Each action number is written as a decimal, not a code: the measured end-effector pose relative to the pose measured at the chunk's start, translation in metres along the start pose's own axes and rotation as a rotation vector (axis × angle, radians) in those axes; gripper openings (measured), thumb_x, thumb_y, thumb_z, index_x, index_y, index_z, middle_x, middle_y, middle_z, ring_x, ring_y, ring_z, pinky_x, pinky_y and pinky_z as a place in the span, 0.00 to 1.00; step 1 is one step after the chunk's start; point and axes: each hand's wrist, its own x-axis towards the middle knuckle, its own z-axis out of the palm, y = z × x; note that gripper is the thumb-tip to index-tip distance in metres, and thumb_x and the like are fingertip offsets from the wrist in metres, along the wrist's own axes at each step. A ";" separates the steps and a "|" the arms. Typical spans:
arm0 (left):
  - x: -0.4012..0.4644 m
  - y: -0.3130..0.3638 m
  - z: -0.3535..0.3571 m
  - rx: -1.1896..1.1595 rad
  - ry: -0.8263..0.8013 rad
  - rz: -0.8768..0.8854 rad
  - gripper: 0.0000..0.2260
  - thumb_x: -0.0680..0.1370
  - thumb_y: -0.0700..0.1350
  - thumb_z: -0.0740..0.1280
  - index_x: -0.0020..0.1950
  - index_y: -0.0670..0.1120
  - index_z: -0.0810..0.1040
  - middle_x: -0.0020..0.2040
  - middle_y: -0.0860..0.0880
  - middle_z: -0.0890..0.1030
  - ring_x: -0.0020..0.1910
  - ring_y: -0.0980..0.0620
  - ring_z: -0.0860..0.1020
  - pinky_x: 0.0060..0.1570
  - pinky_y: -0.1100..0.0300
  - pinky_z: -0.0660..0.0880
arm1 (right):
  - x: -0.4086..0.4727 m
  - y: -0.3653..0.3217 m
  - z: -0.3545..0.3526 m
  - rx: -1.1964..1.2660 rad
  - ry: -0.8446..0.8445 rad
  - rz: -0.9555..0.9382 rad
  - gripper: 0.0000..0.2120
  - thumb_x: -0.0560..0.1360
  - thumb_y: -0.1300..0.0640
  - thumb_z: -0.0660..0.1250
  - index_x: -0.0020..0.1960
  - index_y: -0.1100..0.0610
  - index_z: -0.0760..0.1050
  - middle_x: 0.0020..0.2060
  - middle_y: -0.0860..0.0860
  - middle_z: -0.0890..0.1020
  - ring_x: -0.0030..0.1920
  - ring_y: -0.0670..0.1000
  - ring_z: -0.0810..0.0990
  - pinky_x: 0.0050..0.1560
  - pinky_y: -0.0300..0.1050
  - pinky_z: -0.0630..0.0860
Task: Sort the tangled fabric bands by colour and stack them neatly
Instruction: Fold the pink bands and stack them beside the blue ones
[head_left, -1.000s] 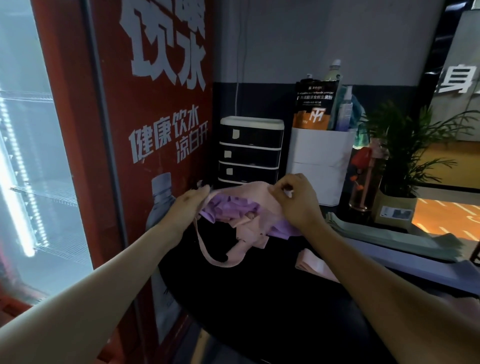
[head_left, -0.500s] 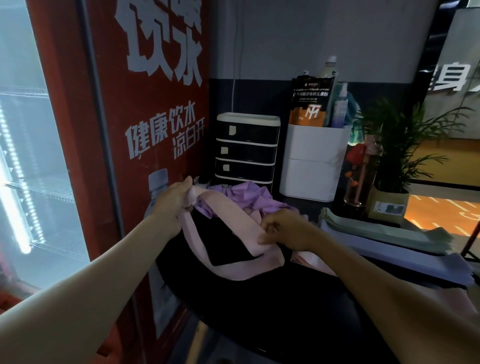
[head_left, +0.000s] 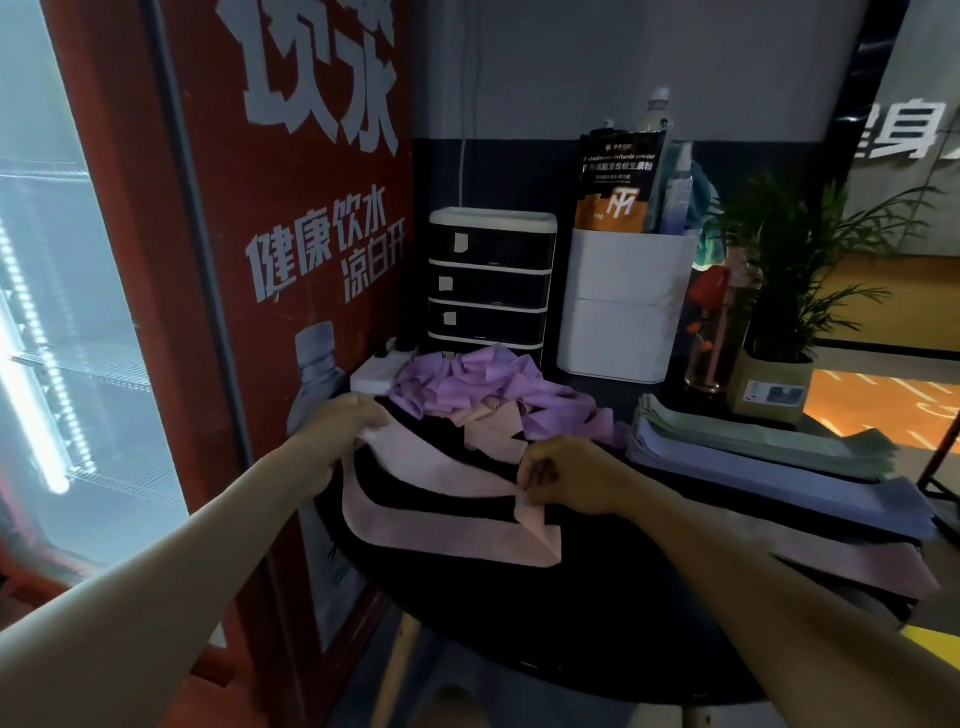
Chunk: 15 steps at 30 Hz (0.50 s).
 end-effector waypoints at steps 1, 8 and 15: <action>-0.001 -0.005 -0.001 0.123 -0.025 0.012 0.12 0.74 0.34 0.64 0.33 0.44 0.70 0.31 0.48 0.70 0.33 0.52 0.68 0.33 0.61 0.64 | -0.001 0.000 0.003 0.008 -0.031 0.015 0.06 0.71 0.63 0.71 0.48 0.63 0.80 0.39 0.47 0.79 0.34 0.36 0.75 0.41 0.27 0.71; -0.015 -0.027 0.006 0.464 -0.112 0.108 0.10 0.74 0.34 0.65 0.37 0.45 0.68 0.35 0.49 0.70 0.32 0.53 0.68 0.29 0.65 0.67 | -0.006 0.010 0.016 -0.201 0.130 0.151 0.07 0.74 0.60 0.66 0.48 0.62 0.80 0.49 0.55 0.83 0.51 0.55 0.79 0.51 0.41 0.70; -0.015 -0.039 0.014 0.551 -0.129 0.189 0.10 0.71 0.37 0.69 0.38 0.48 0.70 0.45 0.43 0.72 0.37 0.50 0.73 0.27 0.64 0.71 | -0.019 0.015 0.033 -0.307 0.068 0.455 0.18 0.75 0.50 0.66 0.57 0.64 0.73 0.57 0.59 0.77 0.60 0.57 0.74 0.54 0.45 0.70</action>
